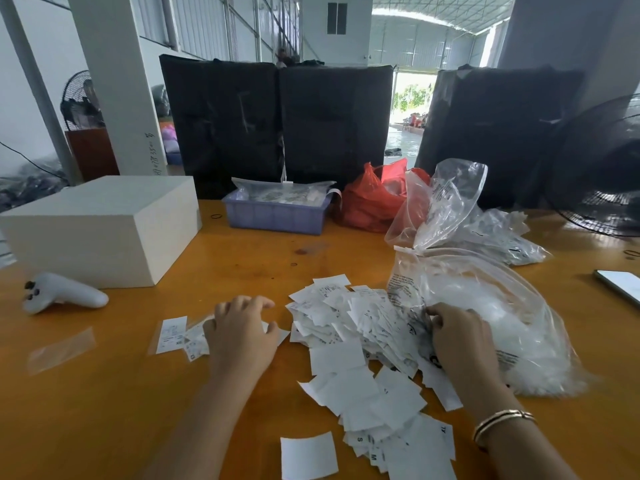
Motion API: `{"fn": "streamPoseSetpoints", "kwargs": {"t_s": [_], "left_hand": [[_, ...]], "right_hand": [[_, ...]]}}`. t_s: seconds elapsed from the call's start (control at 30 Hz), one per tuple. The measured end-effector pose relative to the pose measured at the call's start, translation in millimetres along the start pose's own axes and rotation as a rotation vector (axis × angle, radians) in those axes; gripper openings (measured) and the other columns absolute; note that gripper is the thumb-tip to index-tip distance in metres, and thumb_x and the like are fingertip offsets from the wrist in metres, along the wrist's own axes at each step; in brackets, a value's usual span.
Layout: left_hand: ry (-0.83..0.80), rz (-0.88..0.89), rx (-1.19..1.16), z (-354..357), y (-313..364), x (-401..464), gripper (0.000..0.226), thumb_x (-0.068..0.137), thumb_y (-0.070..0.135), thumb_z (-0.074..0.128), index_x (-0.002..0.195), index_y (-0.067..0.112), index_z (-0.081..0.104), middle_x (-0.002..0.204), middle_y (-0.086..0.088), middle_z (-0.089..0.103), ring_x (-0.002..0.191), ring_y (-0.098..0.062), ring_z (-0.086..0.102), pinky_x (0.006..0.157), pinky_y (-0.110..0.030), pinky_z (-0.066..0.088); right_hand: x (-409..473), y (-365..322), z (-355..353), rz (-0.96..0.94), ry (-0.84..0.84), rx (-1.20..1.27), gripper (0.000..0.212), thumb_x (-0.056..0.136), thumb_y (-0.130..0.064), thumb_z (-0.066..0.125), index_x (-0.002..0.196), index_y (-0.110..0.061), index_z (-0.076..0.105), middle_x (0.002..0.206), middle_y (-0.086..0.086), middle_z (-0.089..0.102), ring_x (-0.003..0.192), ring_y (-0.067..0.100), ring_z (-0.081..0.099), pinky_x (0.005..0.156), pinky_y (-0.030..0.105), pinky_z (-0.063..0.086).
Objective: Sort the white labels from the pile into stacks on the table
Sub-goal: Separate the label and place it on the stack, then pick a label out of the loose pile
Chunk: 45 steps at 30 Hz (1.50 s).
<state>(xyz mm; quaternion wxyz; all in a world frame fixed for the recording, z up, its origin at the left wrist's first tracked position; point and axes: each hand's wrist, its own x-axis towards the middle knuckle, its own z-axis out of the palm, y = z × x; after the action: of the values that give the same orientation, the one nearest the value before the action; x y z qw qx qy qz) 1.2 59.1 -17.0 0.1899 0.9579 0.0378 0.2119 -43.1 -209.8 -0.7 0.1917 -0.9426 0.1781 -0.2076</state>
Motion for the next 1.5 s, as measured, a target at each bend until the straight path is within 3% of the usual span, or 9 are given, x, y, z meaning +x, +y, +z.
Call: {"fn": "streamPoseSetpoints", "kwargs": {"t_s": [0.13, 0.23, 0.3, 0.4, 0.53, 0.67, 0.8, 1.23, 1.5], "left_hand": [[0.016, 0.050, -0.067, -4, 6, -2, 0.024, 0.091, 0.036, 0.057, 0.115, 0.036, 0.058, 0.124, 0.010, 0.055, 0.118, -0.016, 0.041, 0.091, -0.030, 0.034], [0.016, 0.131, -0.187, -5, 15, -6, 0.022, 0.090, 0.032, 0.060, 0.111, 0.033, 0.061, 0.120, 0.011, 0.056, 0.110, -0.009, 0.038, 0.083, -0.025, 0.033], [-0.007, 0.198, -0.393, -7, 22, -10, 0.018, 0.089, 0.026, 0.063, 0.105, 0.033, 0.062, 0.115, 0.015, 0.056, 0.106, -0.002, 0.037, 0.081, -0.019, 0.033], [-0.253, 0.226, -0.773, -12, 33, -17, 0.014, 0.090, 0.028, 0.063, 0.096, 0.041, 0.060, 0.101, 0.024, 0.060, 0.093, 0.007, 0.054, 0.074, -0.007, 0.042], [-0.660, 0.145, -1.104, -15, 41, -23, 0.037, 0.084, 0.056, 0.048, 0.109, 0.034, 0.065, 0.099, 0.011, 0.071, 0.094, -0.008, 0.067, 0.075, -0.020, 0.051], [-0.701, 0.131, -1.136, -14, 42, -25, 0.029, 0.076, 0.053, 0.062, 0.095, 0.034, 0.072, 0.082, 0.008, 0.071, 0.072, -0.005, 0.066, 0.064, -0.017, 0.050], [-0.685, 0.079, -1.121, -12, 44, -27, 0.007, 0.087, 0.034, 0.065, 0.090, 0.032, 0.071, 0.080, 0.007, 0.069, 0.073, -0.005, 0.065, 0.063, -0.018, 0.051], [-0.506, -0.047, -1.051, -8, 42, -25, 0.009, 0.090, 0.022, 0.064, 0.086, 0.017, 0.070, 0.073, 0.006, 0.072, 0.066, -0.006, 0.068, 0.056, -0.014, 0.050], [-0.526, -0.043, -1.035, -7, 40, -22, 0.013, 0.082, 0.028, 0.073, 0.079, 0.017, 0.066, 0.061, 0.010, 0.066, 0.057, -0.003, 0.062, 0.054, -0.013, 0.046]], "right_hand": [[-4, -2, -6, -0.193, 0.303, 0.102, 0.024, 0.088, -0.002, 0.060, 0.107, -0.011, 0.071, 0.090, 0.009, 0.072, 0.082, 0.026, 0.056, 0.077, 0.033, 0.035], [-11, -17, -12, -0.316, 0.340, 0.414, 0.022, 0.085, 0.000, 0.064, 0.102, -0.013, 0.071, 0.088, 0.002, 0.070, 0.078, 0.013, 0.062, 0.073, 0.018, 0.045], [-21, -30, -14, -0.263, 0.195, 0.713, 0.020, 0.085, -0.003, 0.065, 0.098, -0.017, 0.069, 0.075, -0.010, 0.067, 0.068, 0.002, 0.060, 0.062, 0.008, 0.047], [-34, -50, -13, -0.004, -0.233, 1.327, 0.020, 0.079, -0.007, 0.068, 0.093, -0.021, 0.074, 0.071, -0.004, 0.068, 0.065, 0.006, 0.063, 0.061, 0.014, 0.051], [-45, -62, -4, 0.205, -0.553, 1.698, 0.028, 0.066, -0.009, 0.071, 0.091, -0.020, 0.077, 0.074, 0.005, 0.067, 0.063, 0.013, 0.062, 0.059, 0.022, 0.053], [-48, -62, 4, 0.258, -0.558, 1.712, 0.026, 0.069, -0.006, 0.069, 0.092, -0.017, 0.075, 0.076, 0.008, 0.066, 0.062, 0.015, 0.062, 0.058, 0.024, 0.053], [-48, -61, 6, 0.252, -0.511, 1.631, 0.022, 0.073, -0.008, 0.068, 0.089, -0.020, 0.076, 0.079, 0.006, 0.069, 0.064, 0.013, 0.062, 0.063, 0.027, 0.049], [-47, -57, 9, 0.166, -0.219, 1.253, 0.018, 0.085, -0.013, 0.069, 0.086, -0.030, 0.074, 0.068, -0.008, 0.064, 0.061, 0.003, 0.056, 0.058, 0.016, 0.050], [-48, -59, 13, 0.003, -0.261, 1.078, 0.031, 0.088, -0.006, 0.064, 0.106, -0.031, 0.061, 0.064, -0.010, 0.060, 0.059, 0.004, 0.056, 0.059, 0.020, 0.051]]}}
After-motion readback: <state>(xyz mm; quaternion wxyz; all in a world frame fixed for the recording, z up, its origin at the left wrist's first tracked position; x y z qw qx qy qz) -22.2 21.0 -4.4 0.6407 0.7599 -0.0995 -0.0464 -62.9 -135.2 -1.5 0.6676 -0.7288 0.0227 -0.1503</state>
